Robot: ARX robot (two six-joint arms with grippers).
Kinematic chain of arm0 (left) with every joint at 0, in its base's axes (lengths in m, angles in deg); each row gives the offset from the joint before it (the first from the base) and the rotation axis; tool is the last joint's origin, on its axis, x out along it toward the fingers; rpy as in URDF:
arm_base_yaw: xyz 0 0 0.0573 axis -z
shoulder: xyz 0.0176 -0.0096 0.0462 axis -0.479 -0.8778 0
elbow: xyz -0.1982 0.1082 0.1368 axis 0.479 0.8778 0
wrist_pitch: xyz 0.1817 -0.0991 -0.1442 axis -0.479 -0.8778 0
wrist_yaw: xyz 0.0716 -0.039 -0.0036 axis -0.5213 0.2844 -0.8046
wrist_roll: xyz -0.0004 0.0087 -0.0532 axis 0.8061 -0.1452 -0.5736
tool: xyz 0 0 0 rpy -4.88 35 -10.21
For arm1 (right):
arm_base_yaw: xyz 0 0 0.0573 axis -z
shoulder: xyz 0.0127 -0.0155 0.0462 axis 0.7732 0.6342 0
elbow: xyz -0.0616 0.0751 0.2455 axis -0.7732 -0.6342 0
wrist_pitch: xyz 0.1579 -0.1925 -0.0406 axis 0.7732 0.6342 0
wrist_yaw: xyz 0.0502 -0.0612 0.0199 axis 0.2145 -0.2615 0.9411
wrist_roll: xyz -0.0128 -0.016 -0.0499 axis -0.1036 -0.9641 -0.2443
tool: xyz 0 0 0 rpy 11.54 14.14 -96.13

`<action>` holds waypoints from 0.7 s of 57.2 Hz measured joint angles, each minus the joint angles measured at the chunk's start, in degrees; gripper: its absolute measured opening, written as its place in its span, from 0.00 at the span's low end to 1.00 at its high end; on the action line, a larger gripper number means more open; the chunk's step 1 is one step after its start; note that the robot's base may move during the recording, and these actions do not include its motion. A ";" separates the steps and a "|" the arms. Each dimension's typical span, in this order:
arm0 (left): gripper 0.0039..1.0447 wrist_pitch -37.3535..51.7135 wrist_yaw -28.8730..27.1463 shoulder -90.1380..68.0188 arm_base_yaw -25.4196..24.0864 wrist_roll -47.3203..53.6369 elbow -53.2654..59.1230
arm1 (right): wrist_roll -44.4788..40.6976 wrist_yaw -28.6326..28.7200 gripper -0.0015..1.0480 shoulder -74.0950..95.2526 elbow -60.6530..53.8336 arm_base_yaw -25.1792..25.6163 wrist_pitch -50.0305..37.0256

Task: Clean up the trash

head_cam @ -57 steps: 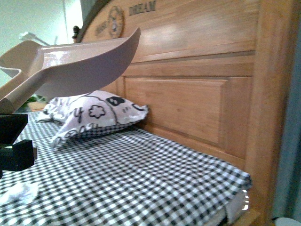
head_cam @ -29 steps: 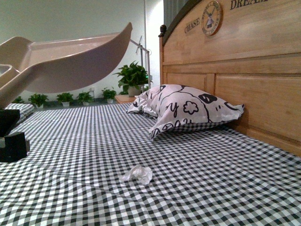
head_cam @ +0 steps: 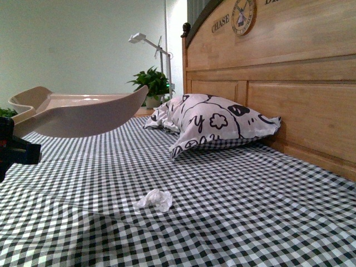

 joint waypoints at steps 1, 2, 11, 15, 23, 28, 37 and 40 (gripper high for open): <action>0.25 -0.15 0.68 -0.44 -0.39 0.44 -0.39 | 0.00 -0.02 0.20 0.00 0.00 0.00 0.00; 0.25 -0.26 1.79 -1.27 -1.14 1.27 -1.05 | 0.00 0.00 0.20 0.00 0.02 0.00 0.00; 0.25 -0.66 11.02 -5.22 -4.26 8.90 -2.43 | 0.00 -0.02 0.20 0.00 0.02 0.00 0.00; 0.25 -1.75 15.56 -5.95 -4.63 13.70 -2.25 | 0.00 0.00 0.20 0.00 0.02 0.00 0.00; 0.25 -5.42 20.41 -7.02 -5.25 23.32 -1.18 | 0.00 -0.02 0.20 0.00 0.00 0.00 0.00; 0.25 -5.70 20.85 -8.57 -6.16 26.60 -0.81 | 0.00 0.00 0.20 0.00 0.00 0.00 0.00; 0.25 -6.58 22.21 -9.55 -8.55 28.85 -0.48 | 0.00 -0.02 0.20 0.00 0.02 0.00 0.00; 0.25 -7.54 23.06 -9.55 -9.16 29.40 -0.39 | 0.00 0.00 0.20 0.00 0.00 0.00 0.00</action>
